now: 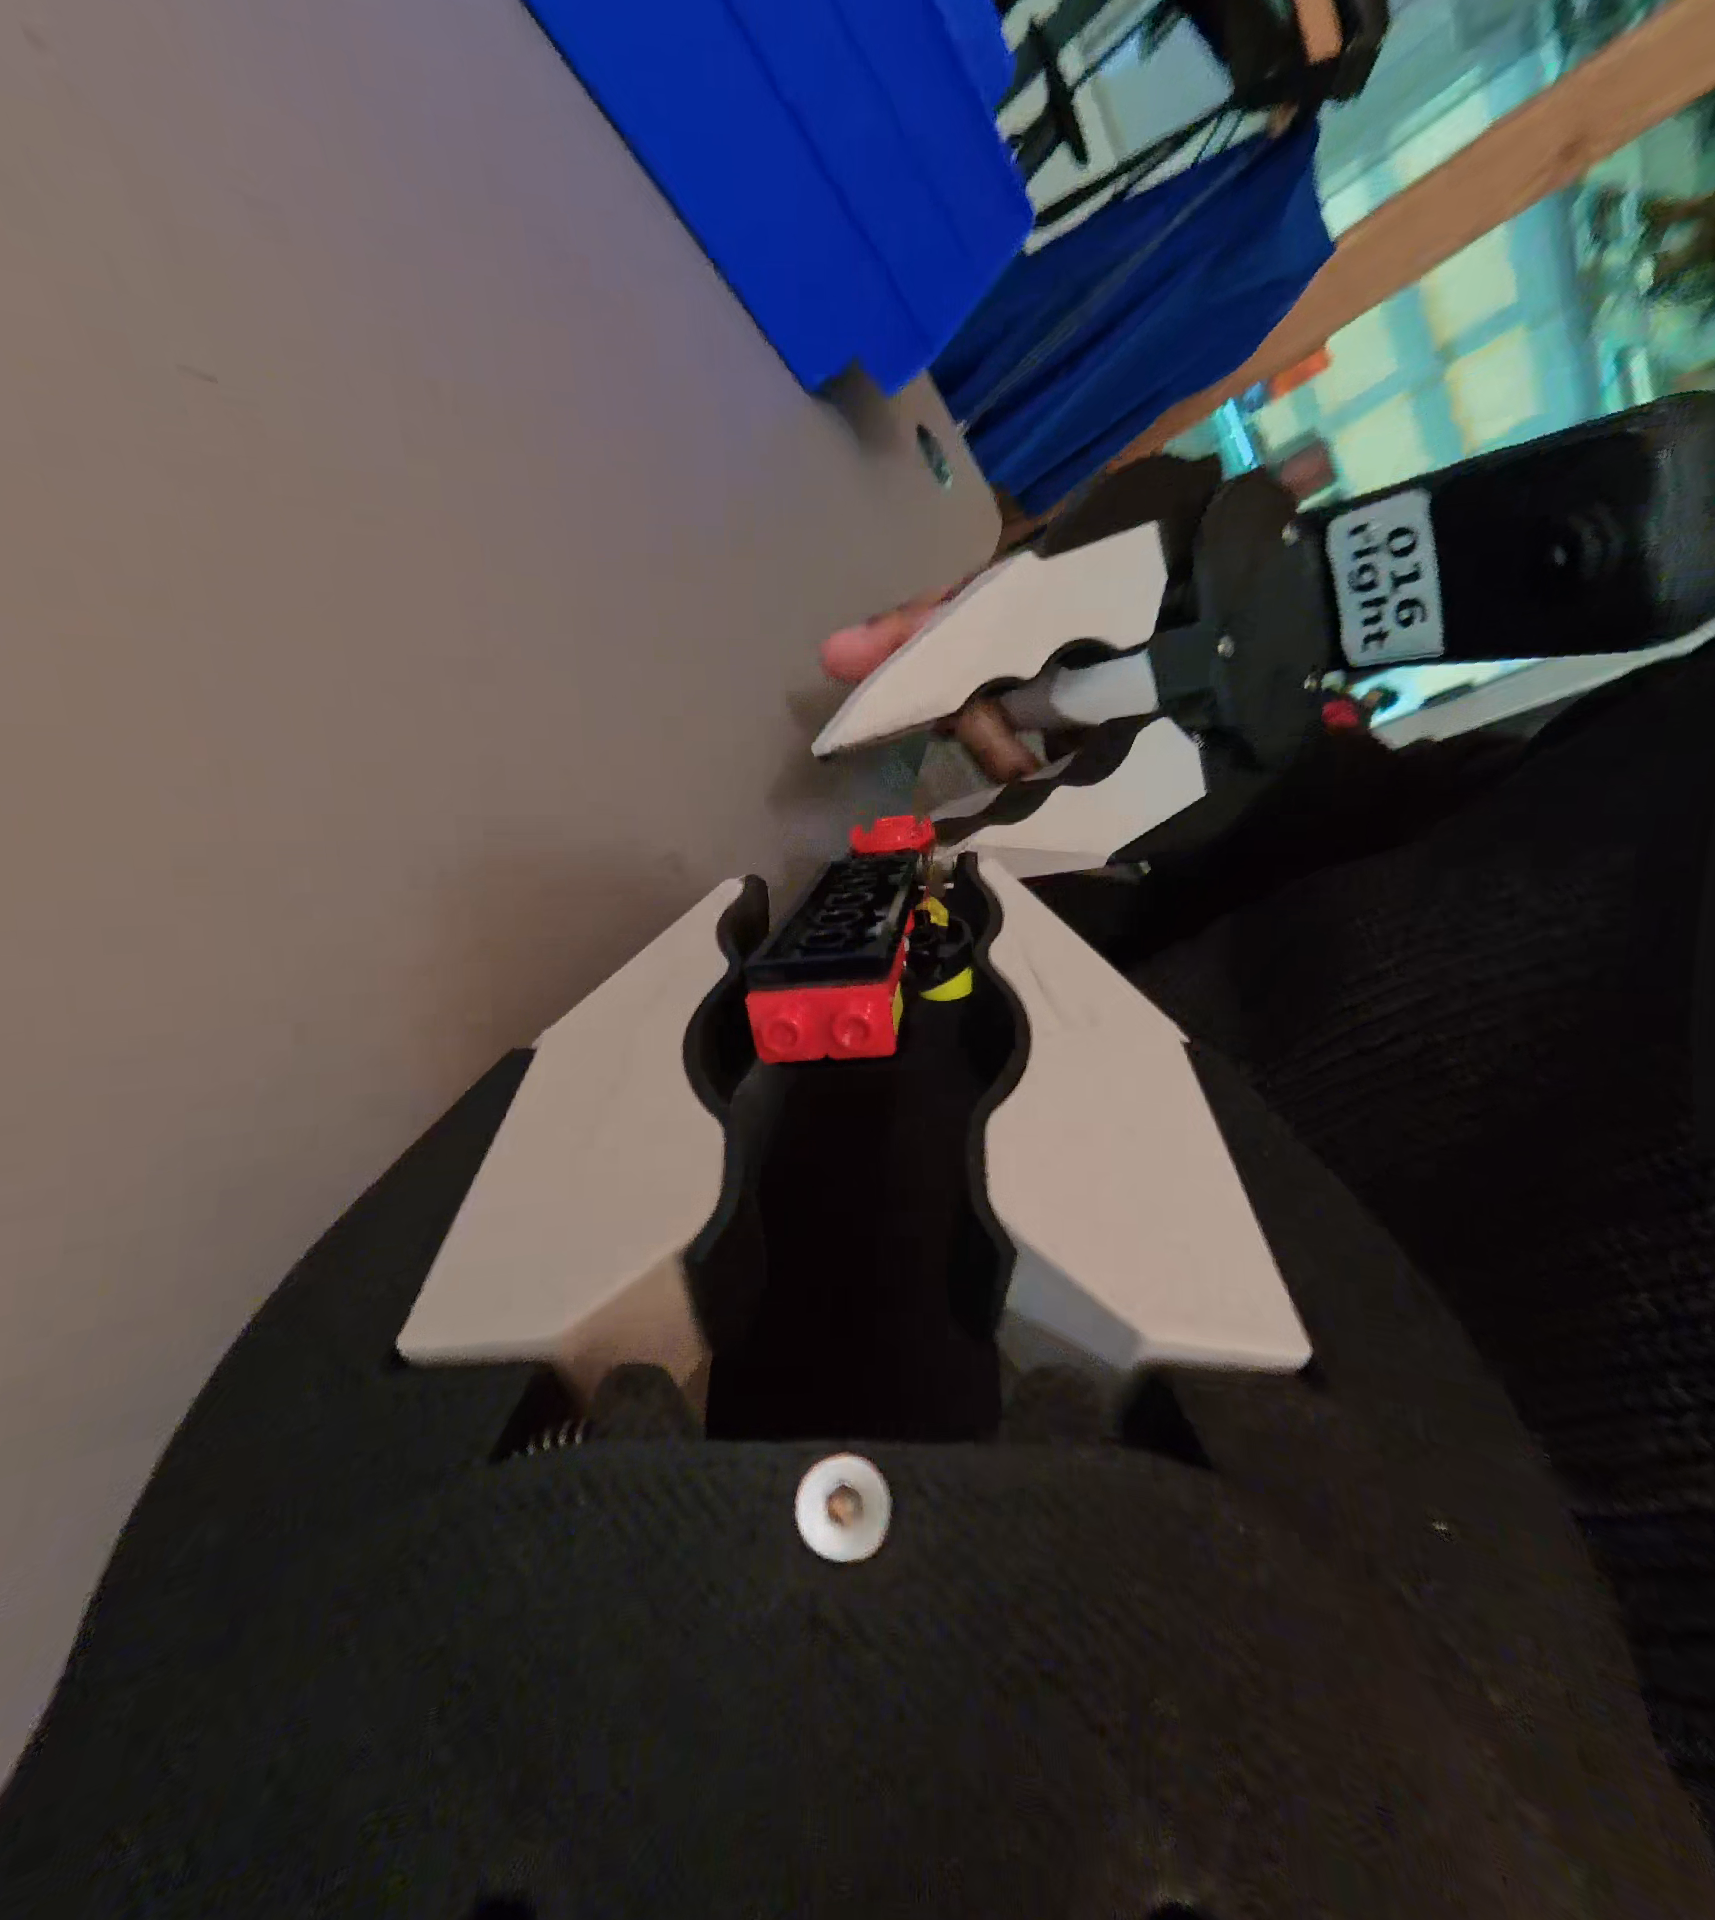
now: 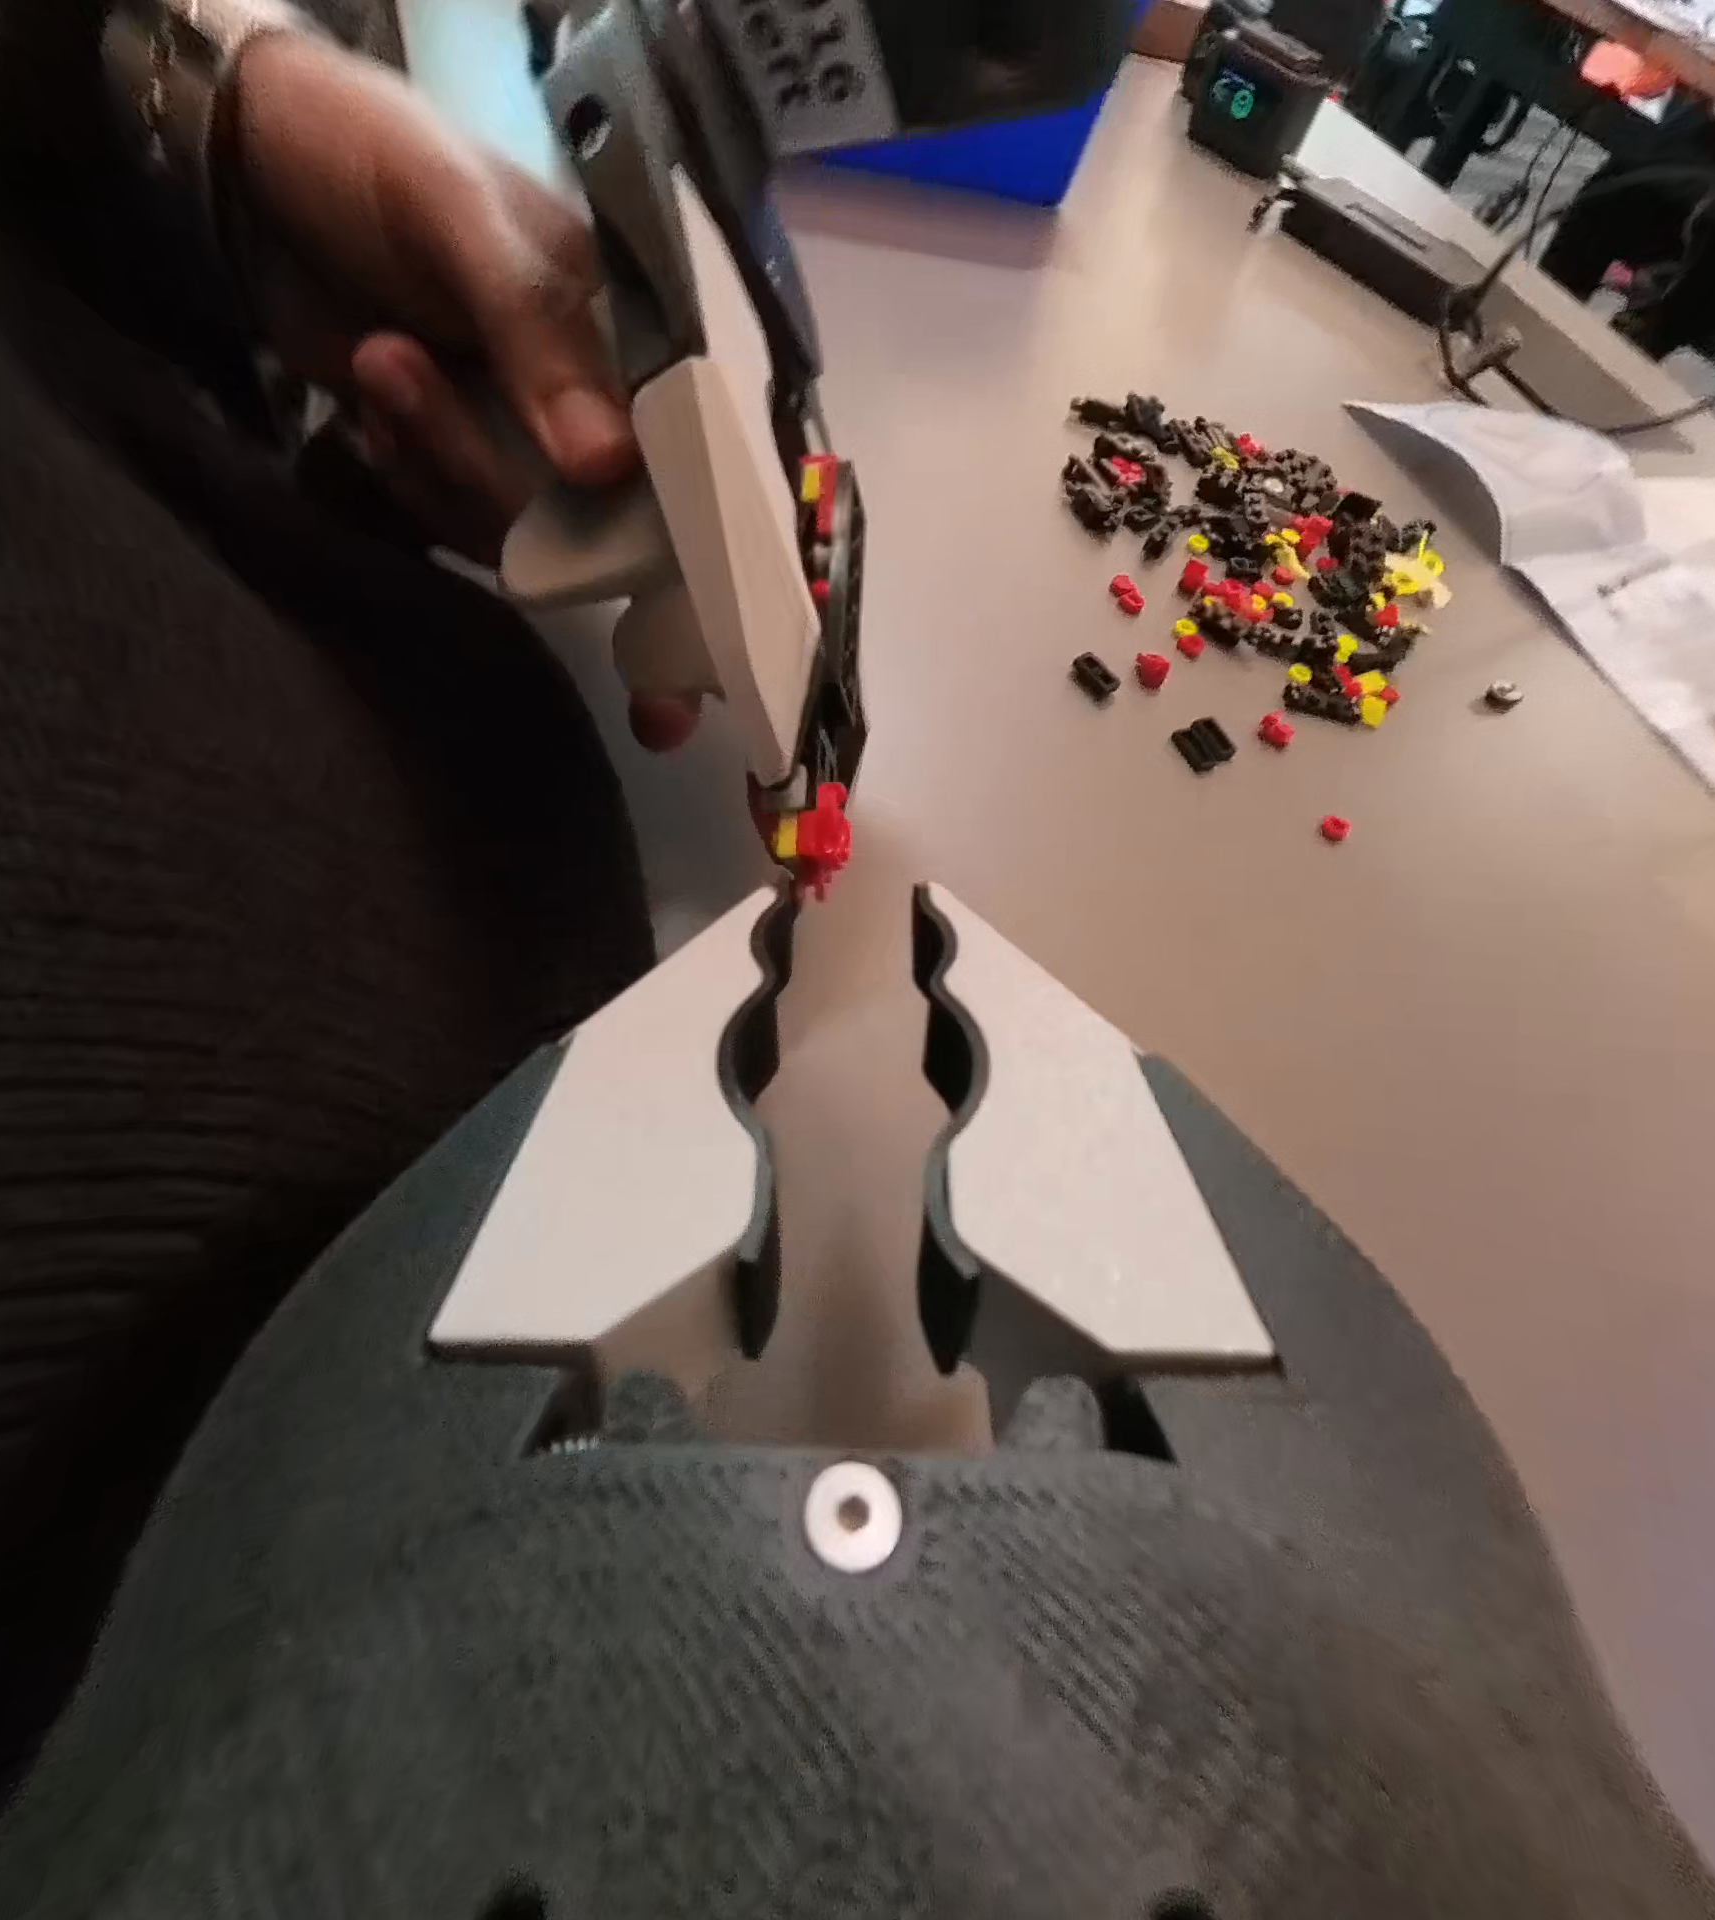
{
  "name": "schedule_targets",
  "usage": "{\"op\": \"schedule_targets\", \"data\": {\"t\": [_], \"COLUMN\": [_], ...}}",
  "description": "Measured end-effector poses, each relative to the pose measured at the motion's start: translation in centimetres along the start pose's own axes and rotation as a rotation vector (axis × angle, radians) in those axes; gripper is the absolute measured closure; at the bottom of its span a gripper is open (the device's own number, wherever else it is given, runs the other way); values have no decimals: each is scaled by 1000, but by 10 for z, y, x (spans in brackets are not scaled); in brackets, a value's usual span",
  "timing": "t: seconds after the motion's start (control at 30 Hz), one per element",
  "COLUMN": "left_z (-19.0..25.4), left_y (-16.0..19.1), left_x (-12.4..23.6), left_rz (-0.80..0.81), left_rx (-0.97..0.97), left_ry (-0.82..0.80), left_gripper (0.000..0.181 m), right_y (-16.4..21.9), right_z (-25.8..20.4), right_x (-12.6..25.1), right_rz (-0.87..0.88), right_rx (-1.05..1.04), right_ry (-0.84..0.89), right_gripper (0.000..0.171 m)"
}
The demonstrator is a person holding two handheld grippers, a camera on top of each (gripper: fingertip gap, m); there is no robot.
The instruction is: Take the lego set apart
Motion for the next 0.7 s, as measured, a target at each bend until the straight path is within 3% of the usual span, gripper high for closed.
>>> {"op": "schedule_targets", "data": {"t": [0.33, 0.7], "left_z": [3, 7], "left_y": [13, 20], "left_x": [-8, -9], "left_rz": [-168, -239], "left_rx": [-96, -161], "left_ry": [-42, -25], "left_gripper": [145, 144], "right_y": [5, 7], "right_z": [-26, -14], "right_x": [-3, 3], "right_rz": [-82, -104], "right_rx": [307, 81], "right_ry": [-130, -163], "right_gripper": [159, 162]}}
Point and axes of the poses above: each gripper's, where its closed fingertips meet, x back along the fingers, y out of its underside, z = x × y across the jaws, the point moved 10 cm from there along x, back along the fingers, and after that the axes turned 11 degrees about z, right-handed, at the moved point
